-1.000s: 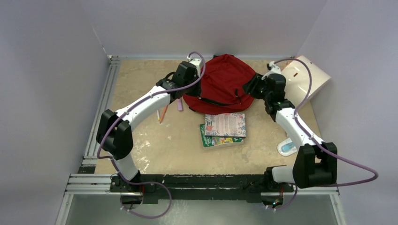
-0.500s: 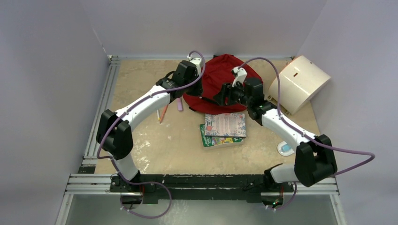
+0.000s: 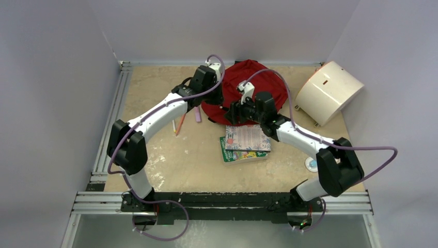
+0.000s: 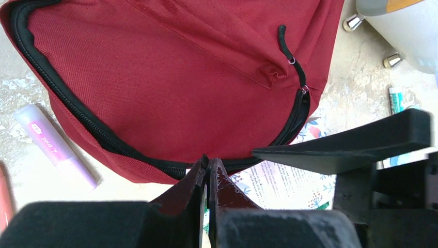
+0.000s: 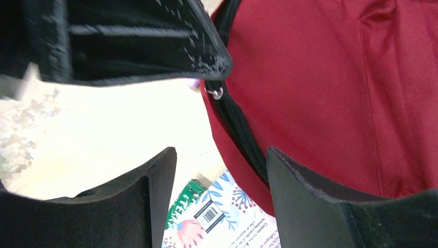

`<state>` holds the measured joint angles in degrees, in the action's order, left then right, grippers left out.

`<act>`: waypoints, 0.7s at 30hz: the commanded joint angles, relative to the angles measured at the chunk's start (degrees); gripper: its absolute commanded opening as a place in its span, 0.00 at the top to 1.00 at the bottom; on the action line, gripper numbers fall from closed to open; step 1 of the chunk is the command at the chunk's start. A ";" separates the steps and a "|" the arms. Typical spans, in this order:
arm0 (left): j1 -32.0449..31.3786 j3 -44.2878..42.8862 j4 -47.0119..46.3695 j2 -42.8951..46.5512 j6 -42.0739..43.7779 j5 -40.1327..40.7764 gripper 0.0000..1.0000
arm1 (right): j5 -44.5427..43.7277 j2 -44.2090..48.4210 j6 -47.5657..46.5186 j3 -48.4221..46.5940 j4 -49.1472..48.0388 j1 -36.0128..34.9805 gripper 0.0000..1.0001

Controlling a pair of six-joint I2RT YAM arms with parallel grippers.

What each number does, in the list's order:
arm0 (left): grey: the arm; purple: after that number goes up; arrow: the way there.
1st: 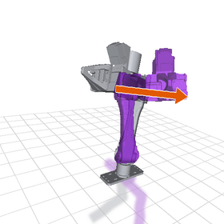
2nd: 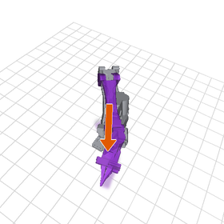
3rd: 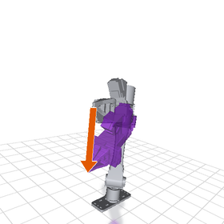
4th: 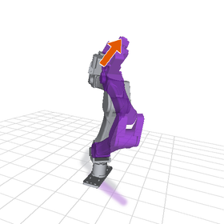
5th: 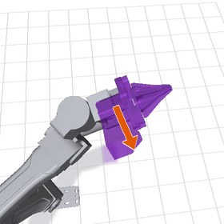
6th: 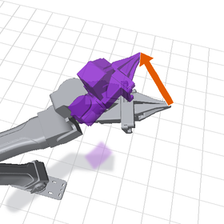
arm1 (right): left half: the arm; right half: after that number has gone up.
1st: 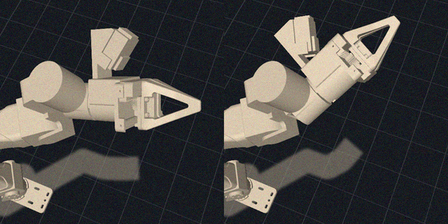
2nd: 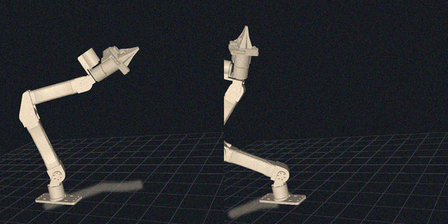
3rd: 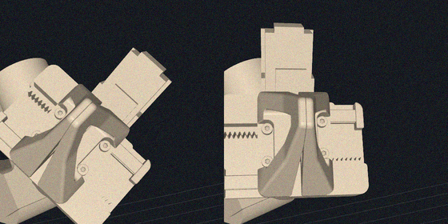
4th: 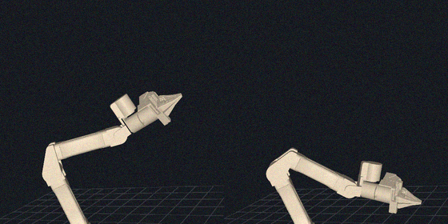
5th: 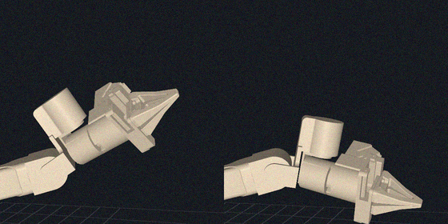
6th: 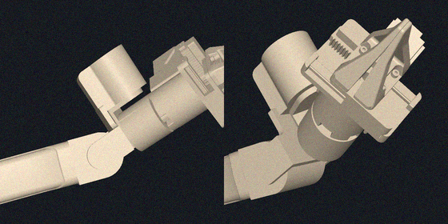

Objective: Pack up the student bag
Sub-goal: Unzip the student bag at the center of the board.

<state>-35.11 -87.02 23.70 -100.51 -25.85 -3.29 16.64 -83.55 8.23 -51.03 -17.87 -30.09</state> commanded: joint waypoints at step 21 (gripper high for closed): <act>0.66 -2.89 -1.82 -0.16 -1.92 -3.39 1.00 | -12.01 -6.67 -1.31 2.24 -12.27 -1.38 0.51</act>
<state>-34.87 -87.11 23.70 -100.73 -26.61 -5.58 7.14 -90.37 7.49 -49.19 -26.87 -31.14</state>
